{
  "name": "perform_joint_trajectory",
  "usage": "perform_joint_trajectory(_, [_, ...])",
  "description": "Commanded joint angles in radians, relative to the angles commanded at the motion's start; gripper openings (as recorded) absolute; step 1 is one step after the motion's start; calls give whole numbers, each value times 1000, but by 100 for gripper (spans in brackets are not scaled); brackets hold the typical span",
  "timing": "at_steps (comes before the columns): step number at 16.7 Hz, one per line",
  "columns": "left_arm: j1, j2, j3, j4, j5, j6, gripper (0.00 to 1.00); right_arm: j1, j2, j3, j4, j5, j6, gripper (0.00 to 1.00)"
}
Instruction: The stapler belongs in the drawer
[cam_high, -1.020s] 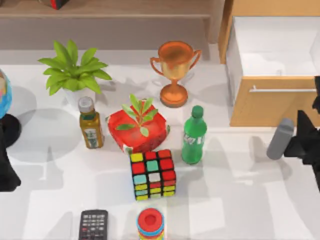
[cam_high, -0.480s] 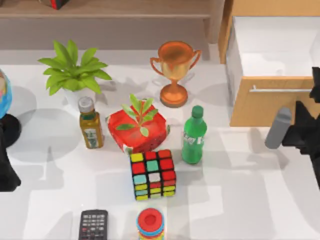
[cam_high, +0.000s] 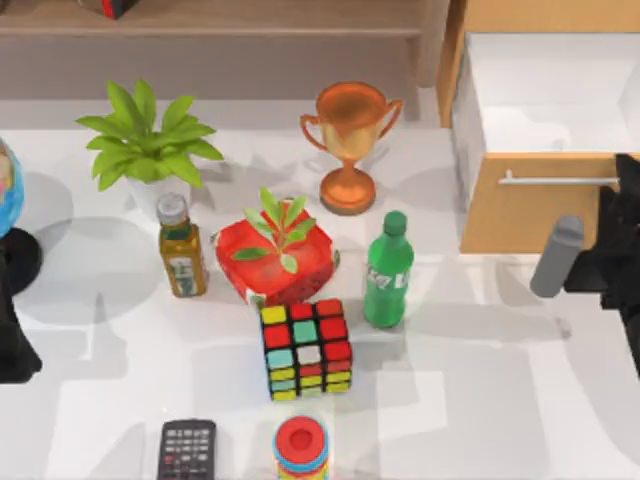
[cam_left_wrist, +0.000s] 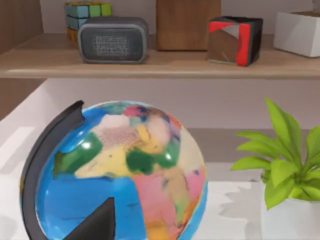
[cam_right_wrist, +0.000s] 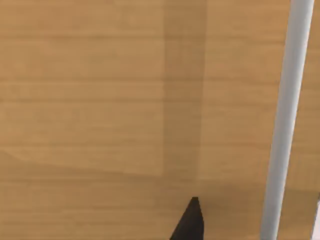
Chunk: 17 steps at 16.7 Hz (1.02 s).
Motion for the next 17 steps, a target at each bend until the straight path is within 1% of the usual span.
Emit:
perform_joint_trajectory(4, [0, 0, 0, 0, 0, 0, 100, 0, 0, 0, 0, 0, 0, 2])
perform_joint_trajectory(5, [0, 0, 0, 0, 0, 0, 100, 0, 0, 0, 0, 0, 0, 0])
perform_joint_trajectory(14, [0, 0, 0, 0, 0, 0, 100, 0, 3, 2, -5, 0, 3, 0])
perform_joint_trajectory(17, [0, 0, 0, 0, 0, 0, 100, -17, 20, 57, -42, -14, 2, 0])
